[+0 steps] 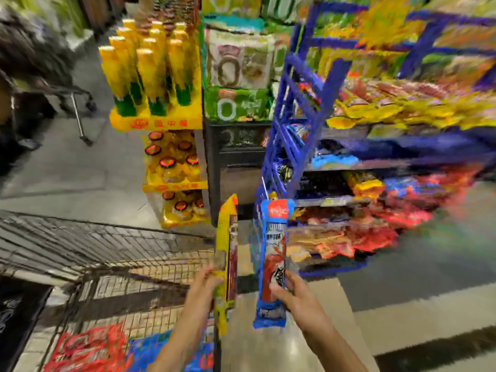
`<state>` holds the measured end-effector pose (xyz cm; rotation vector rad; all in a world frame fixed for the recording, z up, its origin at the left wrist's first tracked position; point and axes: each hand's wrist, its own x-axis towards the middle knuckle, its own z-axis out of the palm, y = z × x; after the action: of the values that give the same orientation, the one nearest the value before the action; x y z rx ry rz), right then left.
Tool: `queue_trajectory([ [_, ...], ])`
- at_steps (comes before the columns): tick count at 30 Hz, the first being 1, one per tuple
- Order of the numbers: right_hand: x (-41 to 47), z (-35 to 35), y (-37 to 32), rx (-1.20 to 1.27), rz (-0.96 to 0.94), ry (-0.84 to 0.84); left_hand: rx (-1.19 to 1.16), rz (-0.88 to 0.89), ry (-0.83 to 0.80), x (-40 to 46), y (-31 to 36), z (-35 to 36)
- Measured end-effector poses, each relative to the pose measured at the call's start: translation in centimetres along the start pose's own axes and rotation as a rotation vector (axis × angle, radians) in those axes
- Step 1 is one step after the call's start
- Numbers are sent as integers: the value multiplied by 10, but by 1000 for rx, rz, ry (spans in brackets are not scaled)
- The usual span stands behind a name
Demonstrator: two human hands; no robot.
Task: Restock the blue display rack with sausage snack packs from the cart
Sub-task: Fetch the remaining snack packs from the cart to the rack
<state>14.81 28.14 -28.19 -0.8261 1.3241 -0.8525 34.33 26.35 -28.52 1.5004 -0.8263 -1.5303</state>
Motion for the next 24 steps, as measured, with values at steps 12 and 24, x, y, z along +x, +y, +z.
queue_trajectory([
  [12, -92, -220, -9, 107, -162, 420, -166, -155, -500, -38, 9, 252],
  [24, -57, -358, -69, 224, -269, 532, -78, -16, -617, -2, 60, 403],
])
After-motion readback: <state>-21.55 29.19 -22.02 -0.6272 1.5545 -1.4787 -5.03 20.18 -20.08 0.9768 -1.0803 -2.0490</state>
